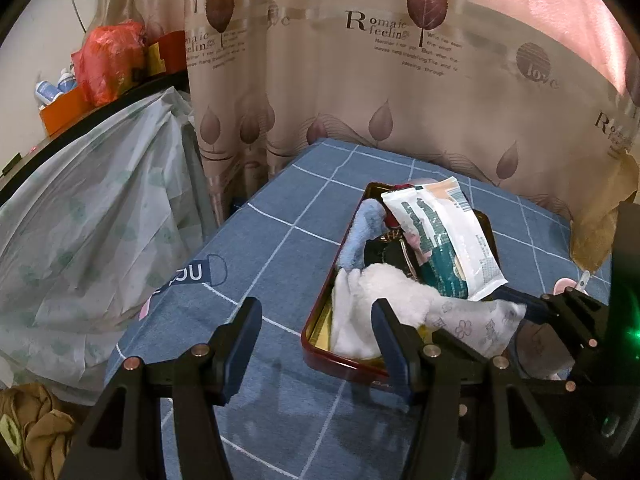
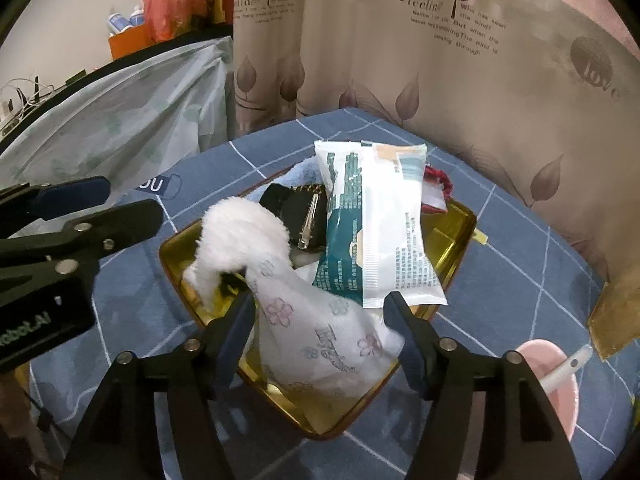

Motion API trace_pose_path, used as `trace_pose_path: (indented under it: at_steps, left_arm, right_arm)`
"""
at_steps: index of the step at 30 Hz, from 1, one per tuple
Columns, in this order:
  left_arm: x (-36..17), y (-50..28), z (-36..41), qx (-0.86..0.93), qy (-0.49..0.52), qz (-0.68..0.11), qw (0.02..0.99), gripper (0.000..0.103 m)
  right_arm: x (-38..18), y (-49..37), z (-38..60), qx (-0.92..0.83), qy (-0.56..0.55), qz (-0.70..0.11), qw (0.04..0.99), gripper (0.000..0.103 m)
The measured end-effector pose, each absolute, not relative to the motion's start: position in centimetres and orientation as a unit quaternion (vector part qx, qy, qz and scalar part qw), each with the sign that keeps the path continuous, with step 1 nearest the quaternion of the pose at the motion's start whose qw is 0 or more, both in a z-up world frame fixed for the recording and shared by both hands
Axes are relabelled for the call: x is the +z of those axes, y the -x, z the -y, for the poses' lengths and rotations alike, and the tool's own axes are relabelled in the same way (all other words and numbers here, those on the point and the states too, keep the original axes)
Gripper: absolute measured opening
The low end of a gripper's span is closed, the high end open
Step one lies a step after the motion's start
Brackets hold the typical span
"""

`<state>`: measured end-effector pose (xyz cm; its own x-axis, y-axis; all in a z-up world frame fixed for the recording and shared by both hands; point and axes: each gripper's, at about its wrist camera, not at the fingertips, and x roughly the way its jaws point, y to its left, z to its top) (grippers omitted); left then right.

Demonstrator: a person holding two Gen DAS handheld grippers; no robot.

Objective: Organize soft objects

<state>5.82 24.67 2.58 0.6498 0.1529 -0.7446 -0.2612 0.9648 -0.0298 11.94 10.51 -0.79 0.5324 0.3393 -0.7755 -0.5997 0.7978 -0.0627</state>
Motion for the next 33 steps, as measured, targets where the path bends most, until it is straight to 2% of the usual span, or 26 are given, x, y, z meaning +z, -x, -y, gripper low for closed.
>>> trace_pose_path:
  at_steps: [1,7,20,33]
  left_arm:
    - [2.6,-5.8,-24.6,0.114,0.067,-0.402,0.906,0.058]
    - [2.7,-5.7,-24.4,0.109,0.067,-0.4,0.907,0.058]
    - [3.3,-5.6,-22.4,0.094,0.049,-0.397,0.912,0.058]
    - [3.6,-5.4,-21.0,0.081,0.039,-0.394,0.915,0.059]
  right_arm:
    - [-0.6,-11.8,-10.5,0.27,0.164,-0.396,0.862,0.075]
    - [1.1,-10.6,-9.1,0.264,0.144,-0.384,0.873,0.085]
    - [3.4,-7.2,-3.8,0.208,0.103,-0.373,0.898,0.095]
    - [3.3,-5.8,-1.4,0.184,0.081,-0.375,0.905,0.097]
